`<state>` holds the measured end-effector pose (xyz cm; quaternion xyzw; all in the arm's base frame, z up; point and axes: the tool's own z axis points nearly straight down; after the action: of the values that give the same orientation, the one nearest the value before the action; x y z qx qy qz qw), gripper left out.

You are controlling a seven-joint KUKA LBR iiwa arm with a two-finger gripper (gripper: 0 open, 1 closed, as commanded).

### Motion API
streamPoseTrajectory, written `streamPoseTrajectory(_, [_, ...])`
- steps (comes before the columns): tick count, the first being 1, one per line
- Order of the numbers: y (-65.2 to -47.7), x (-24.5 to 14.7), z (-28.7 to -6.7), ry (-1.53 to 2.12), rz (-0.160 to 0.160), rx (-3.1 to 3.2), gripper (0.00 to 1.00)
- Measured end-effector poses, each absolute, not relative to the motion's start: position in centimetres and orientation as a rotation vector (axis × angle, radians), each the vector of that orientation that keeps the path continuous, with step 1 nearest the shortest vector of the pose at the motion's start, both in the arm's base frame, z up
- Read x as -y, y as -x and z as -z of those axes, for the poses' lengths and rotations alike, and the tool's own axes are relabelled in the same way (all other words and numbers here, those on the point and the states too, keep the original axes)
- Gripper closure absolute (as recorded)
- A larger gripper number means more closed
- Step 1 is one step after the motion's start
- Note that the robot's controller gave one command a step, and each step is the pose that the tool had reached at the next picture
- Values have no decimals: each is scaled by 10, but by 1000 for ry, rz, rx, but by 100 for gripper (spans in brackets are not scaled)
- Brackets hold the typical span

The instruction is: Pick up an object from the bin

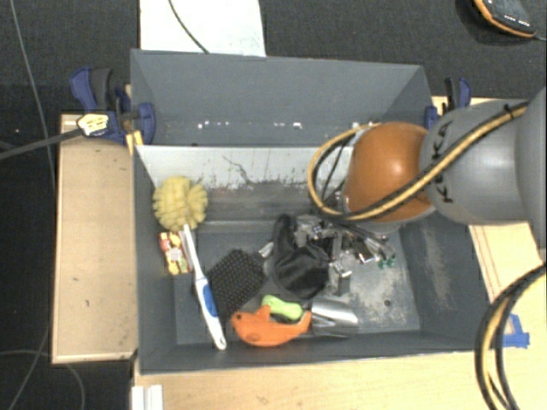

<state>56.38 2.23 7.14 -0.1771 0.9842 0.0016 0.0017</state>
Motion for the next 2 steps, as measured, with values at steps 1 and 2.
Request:
streamPoseTrajectory(1, [-564,-13,-72,1280,2,-2853,100])
streamPoseTrajectory(2, [-564,-13,-72,1279,1,-2854,100])
